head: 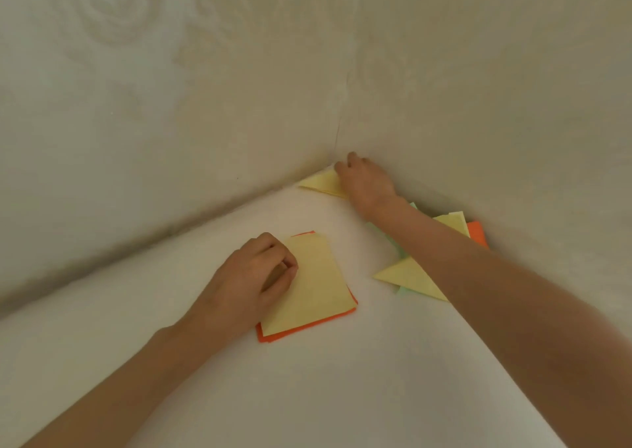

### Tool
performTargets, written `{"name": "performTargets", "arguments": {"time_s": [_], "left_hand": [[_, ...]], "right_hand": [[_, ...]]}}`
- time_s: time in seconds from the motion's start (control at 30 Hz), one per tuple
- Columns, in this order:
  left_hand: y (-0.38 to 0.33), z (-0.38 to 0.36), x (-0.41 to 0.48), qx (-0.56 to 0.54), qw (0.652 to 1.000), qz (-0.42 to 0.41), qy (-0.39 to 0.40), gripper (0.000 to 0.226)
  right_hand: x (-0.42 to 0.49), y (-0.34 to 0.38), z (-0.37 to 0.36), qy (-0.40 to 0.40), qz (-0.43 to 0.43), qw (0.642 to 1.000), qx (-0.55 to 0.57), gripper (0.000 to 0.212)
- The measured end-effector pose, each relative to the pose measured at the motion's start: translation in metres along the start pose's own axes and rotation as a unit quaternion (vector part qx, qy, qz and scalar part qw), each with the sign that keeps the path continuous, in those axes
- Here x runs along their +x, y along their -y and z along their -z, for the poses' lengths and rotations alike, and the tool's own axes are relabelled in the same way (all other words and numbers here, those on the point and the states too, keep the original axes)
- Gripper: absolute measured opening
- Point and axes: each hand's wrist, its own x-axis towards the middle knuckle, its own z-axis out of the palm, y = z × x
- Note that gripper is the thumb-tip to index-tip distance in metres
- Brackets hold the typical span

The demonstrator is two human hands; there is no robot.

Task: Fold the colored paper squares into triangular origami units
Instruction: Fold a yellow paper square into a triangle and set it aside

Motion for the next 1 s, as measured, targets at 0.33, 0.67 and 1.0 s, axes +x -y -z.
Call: {"name": "performTargets", "arguments": {"time_s": [0.33, 0.67, 1.0], "left_hand": [[0.003, 0.008, -0.030, 0.026, 0.998, -0.064, 0.003, 0.029], [-0.007, 0.031, -0.061, 0.006, 1.000, -0.014, -0.011, 0.035], [-0.026, 0.010, -0.066, 0.019, 0.997, 0.075, 0.016, 0.034]], "right_hand": [[-0.014, 0.000, -0.008, 0.108, 0.086, 0.989, -0.053, 0.051], [-0.039, -0.004, 0.086, -0.096, 0.090, 0.962, 0.241, 0.059], [-0.163, 0.035, 0.031, 0.133, 0.221, 0.915, 0.310, 0.043]]}}
